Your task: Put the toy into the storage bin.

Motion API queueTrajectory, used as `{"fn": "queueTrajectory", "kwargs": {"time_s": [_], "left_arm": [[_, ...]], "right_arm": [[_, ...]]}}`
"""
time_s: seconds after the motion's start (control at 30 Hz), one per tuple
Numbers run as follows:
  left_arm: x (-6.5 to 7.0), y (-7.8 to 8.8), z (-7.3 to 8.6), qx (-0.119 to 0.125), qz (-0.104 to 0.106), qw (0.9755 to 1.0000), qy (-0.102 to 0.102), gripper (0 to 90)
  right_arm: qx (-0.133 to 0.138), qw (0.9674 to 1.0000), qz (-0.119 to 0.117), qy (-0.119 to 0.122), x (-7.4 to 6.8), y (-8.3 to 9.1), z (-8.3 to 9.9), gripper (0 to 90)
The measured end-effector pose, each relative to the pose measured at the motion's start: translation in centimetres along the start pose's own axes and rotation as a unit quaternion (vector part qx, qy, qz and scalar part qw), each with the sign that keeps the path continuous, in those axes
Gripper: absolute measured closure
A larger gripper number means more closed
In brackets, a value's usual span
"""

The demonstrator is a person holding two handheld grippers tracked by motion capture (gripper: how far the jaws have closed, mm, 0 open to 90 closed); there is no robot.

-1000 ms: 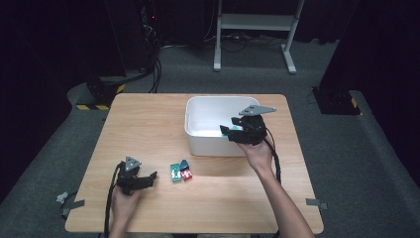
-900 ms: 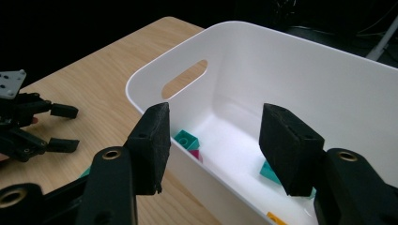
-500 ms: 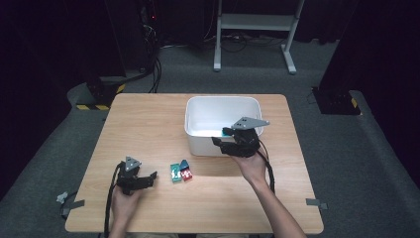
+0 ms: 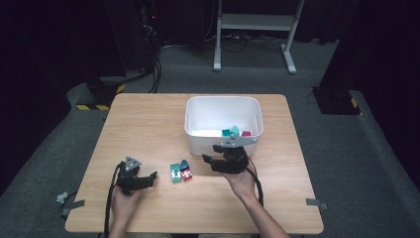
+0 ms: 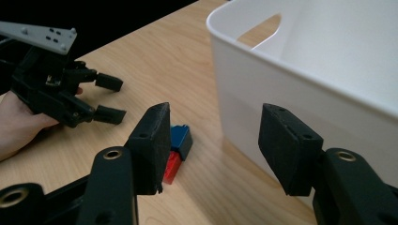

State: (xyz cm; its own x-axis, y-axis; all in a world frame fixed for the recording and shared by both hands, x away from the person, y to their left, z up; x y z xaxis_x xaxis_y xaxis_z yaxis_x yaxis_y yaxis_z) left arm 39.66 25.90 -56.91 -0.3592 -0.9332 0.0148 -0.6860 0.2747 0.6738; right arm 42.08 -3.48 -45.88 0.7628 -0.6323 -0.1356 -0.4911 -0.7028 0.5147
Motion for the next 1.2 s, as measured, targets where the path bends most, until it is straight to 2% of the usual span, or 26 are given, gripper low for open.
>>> {"fn": "queueTrajectory", "kwargs": {"time_s": [0.03,0.13,0.23,0.5,0.8,1.2], "left_arm": [[0.0,0.0,0.0,0.000,0.000,1.0000,0.000,17.7],[0.0,0.0,0.0,0.000,0.000,1.0000,0.000,17.7],[0.0,0.0,0.0,0.000,0.000,1.0000,0.000,17.7],[0.0,0.0,0.0,0.000,0.000,1.0000,0.000,17.7],[0.0,0.0,0.0,0.000,0.000,1.0000,0.000,17.7],[0.0,0.0,0.0,0.000,0.000,1.0000,0.000,17.7]], "right_arm": [[0.000,1.0000,0.000,0.000,0.0,0.0,0.0,44.3],[-0.010,0.9999,0.003,-0.001,-0.4,-1.3,1.5,44.3],[-0.014,0.9998,-0.003,-0.010,-0.6,-1.9,2.1,44.2],[-0.034,0.9992,-0.014,-0.015,-1.9,-4.1,4.3,44.1],[-0.055,0.9982,-0.022,-0.011,-3.0,-6.2,5.5,43.5],[-0.067,0.9976,-0.015,0.003,-4.4,-8.3,6.0,43.7]]}}
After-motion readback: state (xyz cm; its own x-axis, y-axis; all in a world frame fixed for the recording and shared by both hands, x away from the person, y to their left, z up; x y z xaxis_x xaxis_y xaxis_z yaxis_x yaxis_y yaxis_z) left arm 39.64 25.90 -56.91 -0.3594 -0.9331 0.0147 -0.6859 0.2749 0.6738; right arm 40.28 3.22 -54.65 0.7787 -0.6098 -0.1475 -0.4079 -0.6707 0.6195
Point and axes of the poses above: each handheld gripper's, and its own axes: y roughly backward along the jaws, z roughly out of its underside, x roughly to its right, the point moved 6 cm from there along -y, roughly forward along the jaws, and after that the axes turned 1 degree about z, right-handed, at the moved point
